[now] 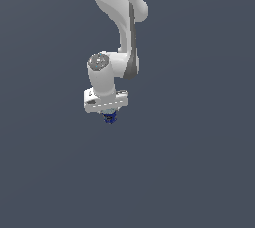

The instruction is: Pick up the object and move it to a goal position.

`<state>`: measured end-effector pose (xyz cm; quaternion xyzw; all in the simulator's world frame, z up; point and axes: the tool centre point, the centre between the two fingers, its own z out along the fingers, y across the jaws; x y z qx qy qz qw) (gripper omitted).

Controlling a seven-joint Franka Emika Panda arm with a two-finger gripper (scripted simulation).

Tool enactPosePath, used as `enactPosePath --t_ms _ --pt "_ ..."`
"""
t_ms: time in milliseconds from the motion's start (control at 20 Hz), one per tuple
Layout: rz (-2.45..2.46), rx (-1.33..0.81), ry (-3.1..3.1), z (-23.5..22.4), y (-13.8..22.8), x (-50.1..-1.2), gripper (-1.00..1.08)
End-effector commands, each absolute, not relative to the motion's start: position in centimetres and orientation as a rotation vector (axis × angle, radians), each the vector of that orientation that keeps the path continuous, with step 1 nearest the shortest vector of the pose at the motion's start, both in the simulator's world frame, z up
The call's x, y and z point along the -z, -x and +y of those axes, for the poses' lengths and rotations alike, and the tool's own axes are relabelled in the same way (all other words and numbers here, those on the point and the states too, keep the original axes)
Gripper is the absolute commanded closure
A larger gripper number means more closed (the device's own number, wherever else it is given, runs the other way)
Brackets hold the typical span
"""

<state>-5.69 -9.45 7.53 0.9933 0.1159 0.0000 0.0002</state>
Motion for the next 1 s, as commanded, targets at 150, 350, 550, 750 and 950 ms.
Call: enactPosePath --t_ms 150,350,550,750,950 --pt "0.365 0.000 -3.120 -9.4 5.7 -7.4 1.08" --pt "0.364 0.000 -3.120 -9.5 5.6 -7.8 1.08" --pt "0.364 0.000 -3.120 -9.9 5.5 -8.9 1.08" --pt "0.364 0.000 -3.120 -10.5 5.1 -10.9 1.08" --pt "0.365 0.000 -3.121 -11.4 4.6 -13.8 1.08"
